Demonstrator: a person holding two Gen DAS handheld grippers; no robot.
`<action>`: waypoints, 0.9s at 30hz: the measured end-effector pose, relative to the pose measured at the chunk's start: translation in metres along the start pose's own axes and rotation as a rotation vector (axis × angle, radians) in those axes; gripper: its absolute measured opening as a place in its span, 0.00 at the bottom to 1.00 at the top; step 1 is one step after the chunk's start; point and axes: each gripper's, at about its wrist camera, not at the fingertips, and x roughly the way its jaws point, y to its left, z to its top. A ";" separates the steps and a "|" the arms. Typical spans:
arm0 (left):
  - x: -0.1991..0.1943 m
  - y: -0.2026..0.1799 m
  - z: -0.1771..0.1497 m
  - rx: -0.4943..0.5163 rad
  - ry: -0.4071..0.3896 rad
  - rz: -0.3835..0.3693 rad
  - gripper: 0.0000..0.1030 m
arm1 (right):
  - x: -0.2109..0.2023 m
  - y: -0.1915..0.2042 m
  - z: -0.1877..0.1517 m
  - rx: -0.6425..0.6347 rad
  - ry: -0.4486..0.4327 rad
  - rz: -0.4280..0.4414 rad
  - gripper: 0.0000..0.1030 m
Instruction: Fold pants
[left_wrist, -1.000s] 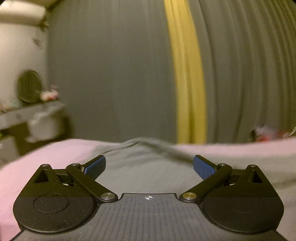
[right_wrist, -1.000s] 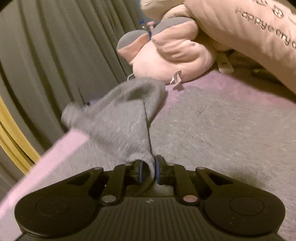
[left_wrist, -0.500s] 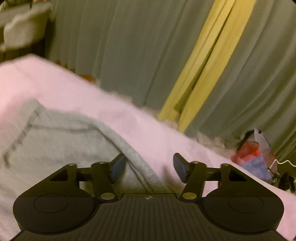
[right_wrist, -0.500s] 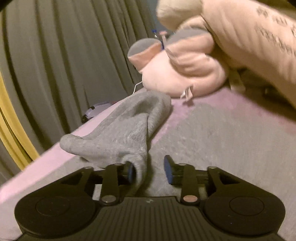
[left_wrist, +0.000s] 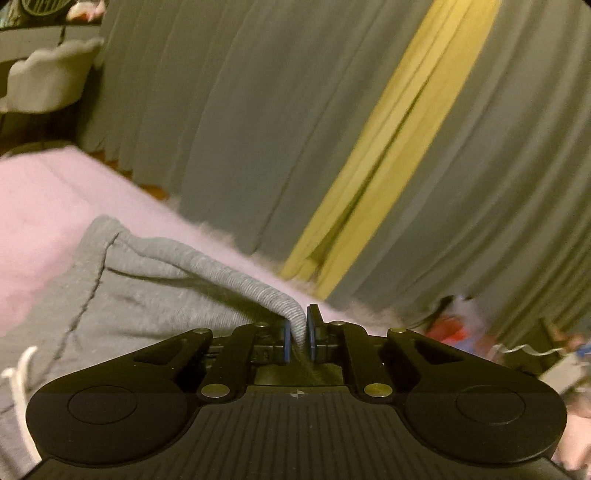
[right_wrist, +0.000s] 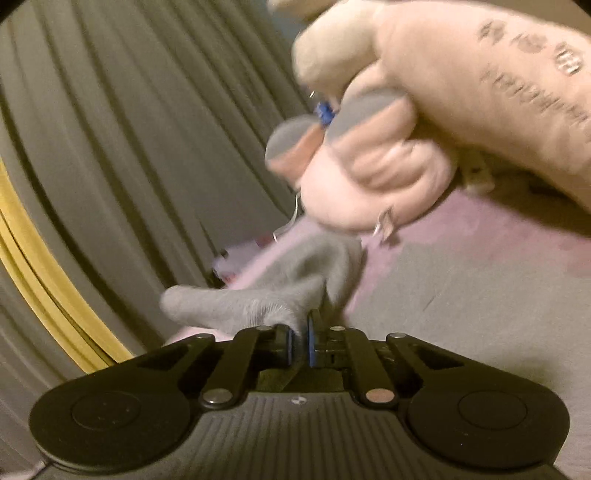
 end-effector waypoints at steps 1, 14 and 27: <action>-0.029 0.003 -0.004 0.009 -0.022 -0.027 0.11 | -0.013 -0.009 0.009 0.045 0.002 0.006 0.07; -0.126 0.098 -0.159 -0.070 0.209 0.145 0.18 | -0.060 -0.128 0.022 0.172 0.341 -0.199 0.08; -0.116 0.118 -0.153 -0.194 0.133 0.162 0.66 | -0.064 -0.160 0.024 0.333 0.402 -0.127 0.41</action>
